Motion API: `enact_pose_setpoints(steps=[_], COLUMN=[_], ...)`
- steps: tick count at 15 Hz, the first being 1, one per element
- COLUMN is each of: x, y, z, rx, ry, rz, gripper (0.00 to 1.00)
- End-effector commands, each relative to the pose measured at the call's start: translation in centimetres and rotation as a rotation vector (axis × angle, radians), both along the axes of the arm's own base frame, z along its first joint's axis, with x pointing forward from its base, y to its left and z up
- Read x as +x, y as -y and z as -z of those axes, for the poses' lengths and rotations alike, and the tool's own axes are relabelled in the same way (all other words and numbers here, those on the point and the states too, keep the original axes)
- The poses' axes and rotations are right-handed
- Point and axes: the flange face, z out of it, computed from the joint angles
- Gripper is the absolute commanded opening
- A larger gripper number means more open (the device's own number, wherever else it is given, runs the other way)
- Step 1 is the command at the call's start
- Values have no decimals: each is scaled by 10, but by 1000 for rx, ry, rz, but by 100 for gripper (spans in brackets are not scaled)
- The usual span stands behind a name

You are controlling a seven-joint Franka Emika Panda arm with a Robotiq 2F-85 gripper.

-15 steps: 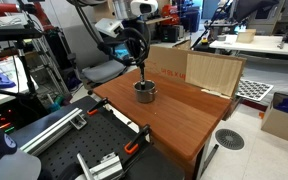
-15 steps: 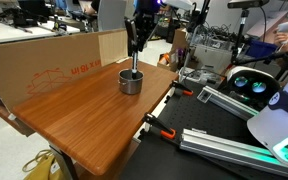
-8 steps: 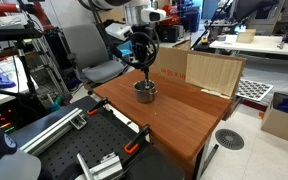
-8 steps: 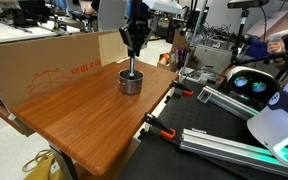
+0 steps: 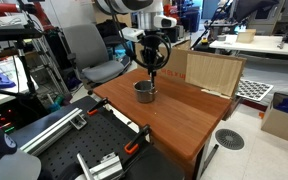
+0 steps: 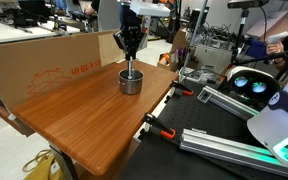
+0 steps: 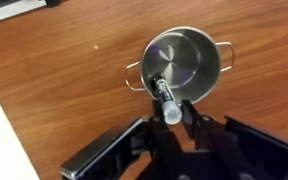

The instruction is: Pick up the marker and put it in the cup

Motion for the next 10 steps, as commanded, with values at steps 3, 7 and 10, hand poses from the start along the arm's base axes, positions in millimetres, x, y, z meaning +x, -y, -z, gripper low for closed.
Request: enact_pose_setpoints(steps=[3,7,10], x=[12,14,14], y=[0,0,0], z=[2,1,-1], rx=[-46,-48,-44], ry=[-47,-53,-56], rz=[-14,-19,-22], gripper=[68,96,100])
